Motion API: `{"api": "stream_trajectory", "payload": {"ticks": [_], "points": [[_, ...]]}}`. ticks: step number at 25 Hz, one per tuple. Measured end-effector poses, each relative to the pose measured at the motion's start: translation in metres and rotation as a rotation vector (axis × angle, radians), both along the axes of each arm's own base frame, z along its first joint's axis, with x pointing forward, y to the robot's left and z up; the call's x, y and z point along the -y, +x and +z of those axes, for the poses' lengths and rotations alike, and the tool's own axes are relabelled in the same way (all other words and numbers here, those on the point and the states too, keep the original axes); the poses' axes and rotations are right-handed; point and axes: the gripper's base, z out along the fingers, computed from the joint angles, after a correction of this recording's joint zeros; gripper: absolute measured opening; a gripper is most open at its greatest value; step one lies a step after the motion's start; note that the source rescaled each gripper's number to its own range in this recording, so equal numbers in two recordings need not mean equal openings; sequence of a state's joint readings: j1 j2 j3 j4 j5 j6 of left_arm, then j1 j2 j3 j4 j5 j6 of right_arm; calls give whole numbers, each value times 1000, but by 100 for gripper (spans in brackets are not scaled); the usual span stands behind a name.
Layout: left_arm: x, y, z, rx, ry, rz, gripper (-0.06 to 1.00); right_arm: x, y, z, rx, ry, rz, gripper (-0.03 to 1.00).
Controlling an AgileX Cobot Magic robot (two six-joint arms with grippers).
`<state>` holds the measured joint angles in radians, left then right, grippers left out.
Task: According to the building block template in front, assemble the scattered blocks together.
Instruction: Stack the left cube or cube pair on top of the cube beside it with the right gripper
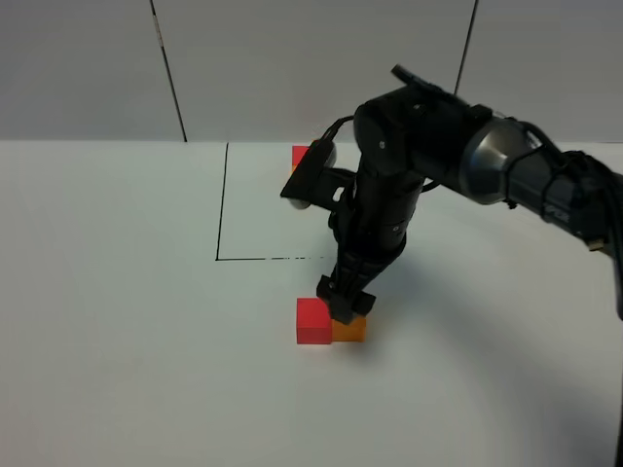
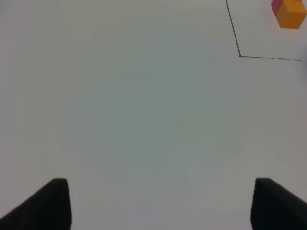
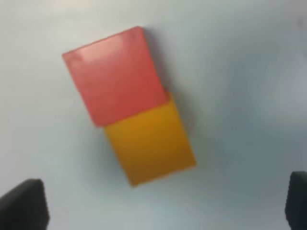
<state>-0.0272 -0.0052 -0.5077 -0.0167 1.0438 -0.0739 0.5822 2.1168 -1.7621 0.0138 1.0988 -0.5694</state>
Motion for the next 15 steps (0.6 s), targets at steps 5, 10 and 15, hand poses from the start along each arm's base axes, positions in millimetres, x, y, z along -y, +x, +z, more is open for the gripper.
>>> {"api": "stream_trajectory", "payload": {"ticks": [5, 10, 15], "points": [[0, 0, 0, 0, 0, 0, 61, 31, 7, 52, 82, 157, -348, 100], [0, 0, 0, 0, -1, 0, 61, 78, -2, 82, 190, 308, -599, 100], [0, 0, 0, 0, -1, 0, 61, 119, -34, 87, 294, 432, -745, 100]]}}
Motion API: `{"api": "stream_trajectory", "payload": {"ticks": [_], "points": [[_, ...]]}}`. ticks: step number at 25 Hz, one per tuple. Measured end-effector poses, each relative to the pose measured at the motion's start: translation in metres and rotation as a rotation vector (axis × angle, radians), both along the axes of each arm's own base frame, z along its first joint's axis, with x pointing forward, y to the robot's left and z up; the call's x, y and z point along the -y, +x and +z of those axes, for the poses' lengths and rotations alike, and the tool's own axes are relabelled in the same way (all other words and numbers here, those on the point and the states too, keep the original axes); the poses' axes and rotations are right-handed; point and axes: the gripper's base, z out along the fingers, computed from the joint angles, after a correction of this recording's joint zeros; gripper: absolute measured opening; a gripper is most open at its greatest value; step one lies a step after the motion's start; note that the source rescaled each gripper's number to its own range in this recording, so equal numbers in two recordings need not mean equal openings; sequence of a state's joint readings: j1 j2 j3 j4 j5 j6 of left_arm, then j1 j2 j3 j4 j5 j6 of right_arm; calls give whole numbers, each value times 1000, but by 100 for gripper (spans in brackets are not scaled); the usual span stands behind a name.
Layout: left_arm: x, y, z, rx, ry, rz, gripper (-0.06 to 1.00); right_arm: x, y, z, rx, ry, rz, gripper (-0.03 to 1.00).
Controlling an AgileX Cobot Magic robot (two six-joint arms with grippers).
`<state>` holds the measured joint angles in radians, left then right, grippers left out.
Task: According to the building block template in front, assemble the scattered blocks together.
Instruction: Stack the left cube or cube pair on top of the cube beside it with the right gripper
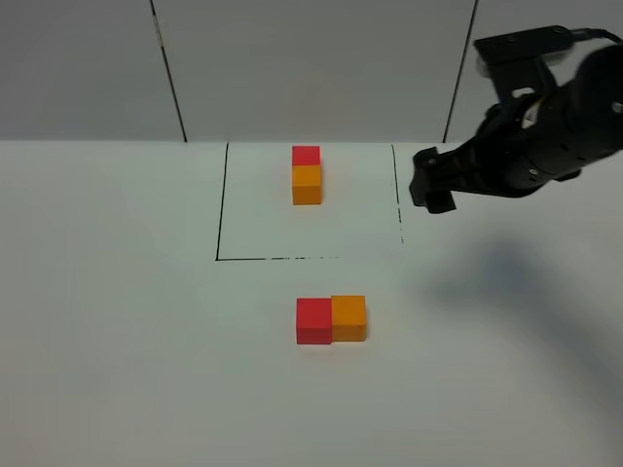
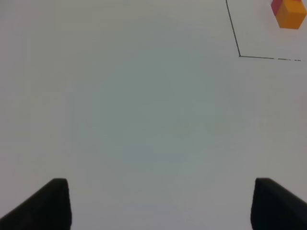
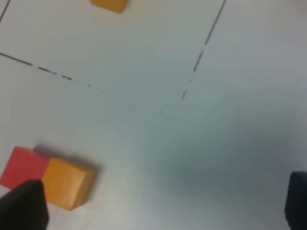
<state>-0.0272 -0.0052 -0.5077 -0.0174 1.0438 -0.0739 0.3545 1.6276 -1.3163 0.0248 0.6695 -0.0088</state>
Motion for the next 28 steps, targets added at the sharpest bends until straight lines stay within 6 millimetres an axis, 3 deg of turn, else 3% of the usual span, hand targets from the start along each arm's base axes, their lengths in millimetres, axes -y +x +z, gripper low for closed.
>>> {"api": "stream_trajectory", "payload": {"ticks": [5, 12, 22, 28], "points": [[0, 0, 0, 0, 0, 0, 61, 27, -35, 0, 71, 88, -111, 100], [0, 0, 0, 0, 0, 0, 61, 39, -62, 6, 156, 153, -161, 100], [0, 0, 0, 0, 0, 0, 61, 47, -64, 2, 177, -140, 35, 100], [0, 0, 0, 0, 0, 0, 61, 35, -39, -4, 3, -367, 251, 100]]}}
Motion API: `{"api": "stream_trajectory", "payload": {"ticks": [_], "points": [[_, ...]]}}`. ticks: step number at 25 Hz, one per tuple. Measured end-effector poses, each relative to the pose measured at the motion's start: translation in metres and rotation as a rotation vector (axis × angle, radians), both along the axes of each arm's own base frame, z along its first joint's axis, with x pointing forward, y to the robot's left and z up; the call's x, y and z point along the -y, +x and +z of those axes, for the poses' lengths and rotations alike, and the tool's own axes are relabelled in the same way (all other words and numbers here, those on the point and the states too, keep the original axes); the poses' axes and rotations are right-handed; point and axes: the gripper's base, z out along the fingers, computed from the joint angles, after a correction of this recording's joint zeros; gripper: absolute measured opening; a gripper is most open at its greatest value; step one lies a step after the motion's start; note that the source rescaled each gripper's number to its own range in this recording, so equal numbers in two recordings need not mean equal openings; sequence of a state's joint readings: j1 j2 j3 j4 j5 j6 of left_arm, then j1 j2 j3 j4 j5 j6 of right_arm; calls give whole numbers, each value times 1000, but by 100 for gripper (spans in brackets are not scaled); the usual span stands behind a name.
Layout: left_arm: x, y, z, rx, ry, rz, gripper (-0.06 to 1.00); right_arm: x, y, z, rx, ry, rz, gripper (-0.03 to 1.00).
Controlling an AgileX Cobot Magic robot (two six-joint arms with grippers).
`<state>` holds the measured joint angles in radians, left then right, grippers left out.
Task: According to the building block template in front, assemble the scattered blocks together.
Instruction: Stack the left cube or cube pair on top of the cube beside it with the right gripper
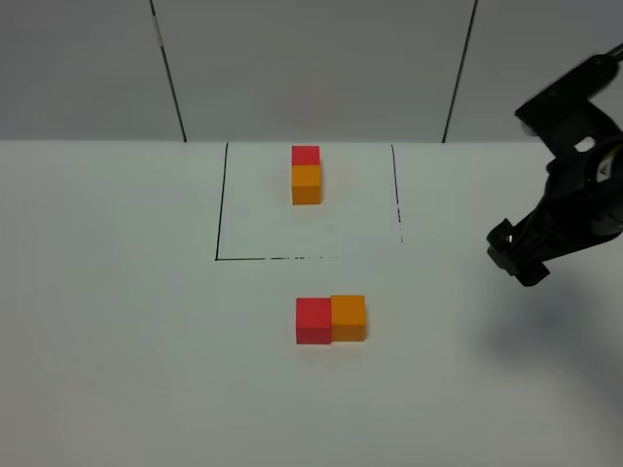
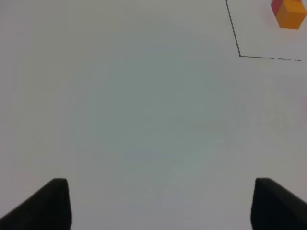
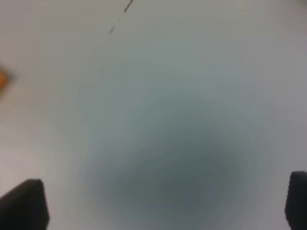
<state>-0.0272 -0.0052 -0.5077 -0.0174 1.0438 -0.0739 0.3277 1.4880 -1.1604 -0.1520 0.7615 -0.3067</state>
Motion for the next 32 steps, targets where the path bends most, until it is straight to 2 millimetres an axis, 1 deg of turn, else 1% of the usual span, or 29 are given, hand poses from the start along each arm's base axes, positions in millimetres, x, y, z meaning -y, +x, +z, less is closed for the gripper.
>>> {"api": "stream_trajectory", "payload": {"ticks": [3, 4, 7, 11, 13, 18, 20, 22, 25, 32], "points": [[0, 0, 0, 0, 0, 0, 61, -18, 22, -10, -99, -96, 101, 100], [0, 0, 0, 0, 0, 0, 61, -24, 29, -11, -119, -123, 135, 100], [0, 0, 0, 0, 0, 0, 61, -46, 50, -21, -171, -201, 227, 100], [0, 0, 0, 0, 0, 0, 61, -83, 68, -31, -186, -283, 357, 100], [0, 0, 0, 0, 0, 0, 61, -102, 73, -42, -198, -318, 432, 100], [0, 0, 0, 0, 0, 0, 61, -143, 74, -72, -248, -372, 623, 100], [0, 0, 0, 0, 0, 0, 61, -156, 73, -83, -269, -373, 673, 100], [0, 0, 0, 0, 0, 0, 61, -167, 70, -90, -277, -367, 713, 100], [0, 0, 0, 0, 0, 0, 61, -177, 69, -99, -272, -365, 757, 100], [0, 0, 0, 0, 0, 0, 61, -183, 75, -127, -280, -379, 791, 100]]}}
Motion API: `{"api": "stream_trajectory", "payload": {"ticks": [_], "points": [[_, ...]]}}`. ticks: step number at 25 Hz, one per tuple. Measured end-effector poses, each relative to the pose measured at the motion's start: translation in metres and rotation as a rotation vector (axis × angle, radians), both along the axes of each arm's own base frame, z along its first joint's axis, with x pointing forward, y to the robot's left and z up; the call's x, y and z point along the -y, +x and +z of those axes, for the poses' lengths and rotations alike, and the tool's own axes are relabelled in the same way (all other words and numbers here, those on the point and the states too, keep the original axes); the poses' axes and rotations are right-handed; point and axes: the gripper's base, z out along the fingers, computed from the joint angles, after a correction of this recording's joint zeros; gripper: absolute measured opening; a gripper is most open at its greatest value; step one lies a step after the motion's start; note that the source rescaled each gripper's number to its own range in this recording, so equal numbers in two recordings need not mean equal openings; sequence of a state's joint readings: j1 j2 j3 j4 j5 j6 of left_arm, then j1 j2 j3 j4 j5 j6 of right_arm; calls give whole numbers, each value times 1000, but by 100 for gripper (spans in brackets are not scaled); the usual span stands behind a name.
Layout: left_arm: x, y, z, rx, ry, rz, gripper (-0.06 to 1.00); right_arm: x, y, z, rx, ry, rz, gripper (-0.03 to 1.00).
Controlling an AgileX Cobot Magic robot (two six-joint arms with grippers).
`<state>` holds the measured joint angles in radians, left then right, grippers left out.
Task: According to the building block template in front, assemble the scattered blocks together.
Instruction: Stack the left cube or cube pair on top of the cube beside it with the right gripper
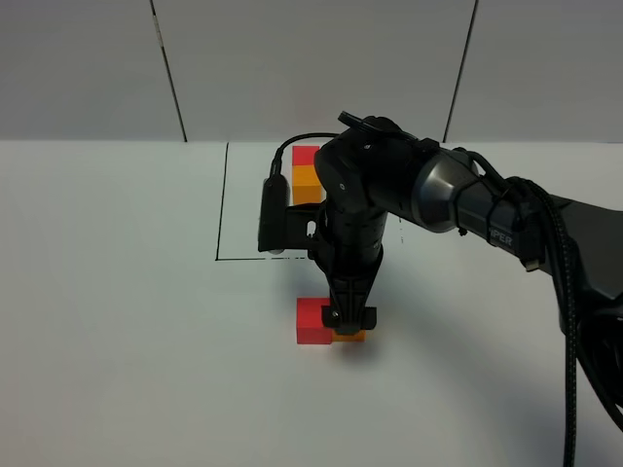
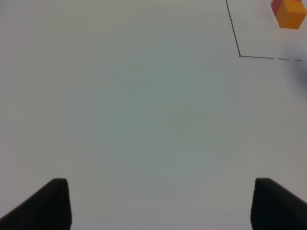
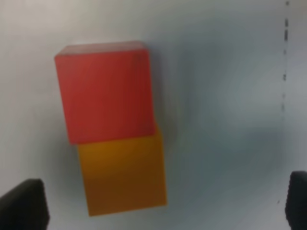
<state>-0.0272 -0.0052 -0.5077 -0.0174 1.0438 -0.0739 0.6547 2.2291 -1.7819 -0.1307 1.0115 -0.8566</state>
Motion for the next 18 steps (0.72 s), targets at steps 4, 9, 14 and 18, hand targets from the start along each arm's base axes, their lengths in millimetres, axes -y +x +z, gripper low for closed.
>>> {"api": "stream_trajectory", "payload": {"ticks": [4, 9, 14, 18], "points": [[0, 0, 0, 0, 0, 0, 61, -3, 0, -11, -11, -3, 5, 100], [0, 0, 0, 0, 0, 0, 61, -7, 0, -24, -38, 11, 0, 100], [0, 0, 0, 0, 0, 0, 61, -11, -2, -40, -70, 11, -1, 99], [0, 0, 0, 0, 0, 0, 61, -15, -3, -50, -79, 11, 6, 99]]}}
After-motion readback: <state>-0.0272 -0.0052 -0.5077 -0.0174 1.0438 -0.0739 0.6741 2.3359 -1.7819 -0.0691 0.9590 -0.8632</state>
